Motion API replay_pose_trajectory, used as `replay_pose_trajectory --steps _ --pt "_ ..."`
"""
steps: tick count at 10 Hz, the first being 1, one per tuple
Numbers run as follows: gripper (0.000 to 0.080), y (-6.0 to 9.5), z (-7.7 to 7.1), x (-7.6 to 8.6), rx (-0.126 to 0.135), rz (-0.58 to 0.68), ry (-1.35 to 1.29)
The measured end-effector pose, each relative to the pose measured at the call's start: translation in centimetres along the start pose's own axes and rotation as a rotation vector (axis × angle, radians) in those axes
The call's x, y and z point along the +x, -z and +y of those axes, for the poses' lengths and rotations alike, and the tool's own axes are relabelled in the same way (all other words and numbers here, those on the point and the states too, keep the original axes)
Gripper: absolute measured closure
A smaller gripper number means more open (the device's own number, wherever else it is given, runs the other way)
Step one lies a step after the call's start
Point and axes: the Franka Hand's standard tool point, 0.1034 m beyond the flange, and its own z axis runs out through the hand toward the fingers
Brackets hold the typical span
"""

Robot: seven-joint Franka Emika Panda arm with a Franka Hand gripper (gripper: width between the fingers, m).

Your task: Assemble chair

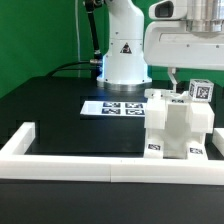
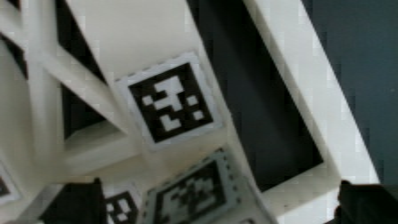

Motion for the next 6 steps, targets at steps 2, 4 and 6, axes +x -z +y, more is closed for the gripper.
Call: replay_pose_trajectory --steps 2,4,6 --pt "0.0150 0.00 -0.12 -0.08 -0.001 0.000 0.101" --pt "0.0150 0.00 -0.04 -0.02 -0.001 0.000 0.254" --pt "0.0150 -0.02 0.04 0.01 -0.002 0.000 0.358"
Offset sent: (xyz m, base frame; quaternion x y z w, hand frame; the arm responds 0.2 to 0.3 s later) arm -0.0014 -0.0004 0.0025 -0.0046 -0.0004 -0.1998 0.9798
